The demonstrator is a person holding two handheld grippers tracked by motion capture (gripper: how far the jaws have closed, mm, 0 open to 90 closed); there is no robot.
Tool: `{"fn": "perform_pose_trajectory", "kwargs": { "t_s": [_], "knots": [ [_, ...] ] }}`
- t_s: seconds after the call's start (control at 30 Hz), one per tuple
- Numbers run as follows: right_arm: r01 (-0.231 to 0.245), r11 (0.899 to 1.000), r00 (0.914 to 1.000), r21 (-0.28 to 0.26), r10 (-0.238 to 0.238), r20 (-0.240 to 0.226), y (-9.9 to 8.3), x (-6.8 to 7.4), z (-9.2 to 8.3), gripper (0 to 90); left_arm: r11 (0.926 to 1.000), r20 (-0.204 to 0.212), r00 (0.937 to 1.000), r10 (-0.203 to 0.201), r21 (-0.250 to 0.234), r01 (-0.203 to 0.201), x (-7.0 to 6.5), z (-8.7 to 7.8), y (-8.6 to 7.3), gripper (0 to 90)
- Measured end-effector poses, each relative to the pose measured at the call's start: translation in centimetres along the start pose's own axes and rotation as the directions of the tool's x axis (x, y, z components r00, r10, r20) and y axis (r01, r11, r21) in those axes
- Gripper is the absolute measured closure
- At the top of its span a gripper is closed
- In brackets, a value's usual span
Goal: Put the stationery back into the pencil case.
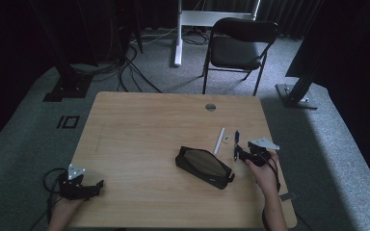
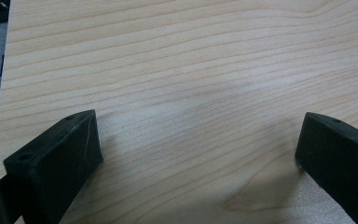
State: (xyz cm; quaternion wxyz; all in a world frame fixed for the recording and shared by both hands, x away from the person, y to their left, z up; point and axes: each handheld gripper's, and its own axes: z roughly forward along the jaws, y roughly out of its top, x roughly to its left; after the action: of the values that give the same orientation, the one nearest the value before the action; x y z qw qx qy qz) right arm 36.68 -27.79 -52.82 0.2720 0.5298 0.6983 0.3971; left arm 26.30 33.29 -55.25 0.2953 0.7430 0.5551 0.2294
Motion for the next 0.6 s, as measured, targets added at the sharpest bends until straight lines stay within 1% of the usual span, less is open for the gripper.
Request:
{"fn": "perform_pose_trajectory", "kwargs": {
  "t_s": [0.03, 0.07, 0.17, 0.27, 0.33, 0.43, 0.47, 0.6],
  "knots": [
    [-0.008, 1.000, 1.0000, 0.006, 0.008, -0.002, 0.0, 0.1, 0.3, 45.1, 1.0000, 0.000, 1.0000, 0.000, 0.000, 0.000, 0.0, 0.0, 0.0, 0.3],
    [-0.008, 1.000, 0.9998, 0.008, 0.008, 0.017, 0.1, 0.2, 0.9, 45.7, 1.0000, 0.000, 1.0000, 0.000, 0.000, 0.000, 0.0, 0.0, 0.0, 0.3],
    [-0.022, 1.000, 0.9994, -0.001, 0.022, 0.025, 0.2, 0.4, 1.2, 46.1, 1.0000, 0.000, 1.0000, 0.000, 0.000, 0.000, 0.0, 0.0, 0.0, 0.3],
    [-0.030, 1.000, 0.9979, 0.000, 0.030, 0.057, 0.3, 0.8, 2.0, 48.5, 1.0000, 0.000, 1.0000, 0.000, 0.000, 0.000, 0.0, 0.0, 0.0, 0.3],
    [-0.033, 0.999, 0.9957, 0.019, 0.031, 0.087, 0.3, 0.9, 2.5, 51.4, 1.0000, 0.000, 1.0000, 0.000, 0.000, 0.000, 0.0, 0.0, 0.0, 0.3],
    [-0.060, 0.998, 0.9920, 0.029, 0.057, 0.113, 0.5, 0.7, 3.0, 54.6, 1.0000, 0.000, 1.0000, 0.000, 0.000, 0.000, 0.0, 0.0, 0.0, 0.3],
    [-0.079, 0.996, 0.9895, 0.033, 0.075, 0.124, 0.7, 0.7, 3.3, 57.0, 1.0000, 0.000, 1.0000, 0.000, 0.000, 0.000, 0.0, 0.0, 0.0, 0.3],
    [-0.090, 0.995, 0.9868, 0.040, 0.084, 0.138, 0.9, 0.6, 3.7, 60.2, 1.0000, 0.000, 1.0000, 0.000, 0.000, 0.000, 0.0, 0.0, 0.0, 0.3]
  ]
}}
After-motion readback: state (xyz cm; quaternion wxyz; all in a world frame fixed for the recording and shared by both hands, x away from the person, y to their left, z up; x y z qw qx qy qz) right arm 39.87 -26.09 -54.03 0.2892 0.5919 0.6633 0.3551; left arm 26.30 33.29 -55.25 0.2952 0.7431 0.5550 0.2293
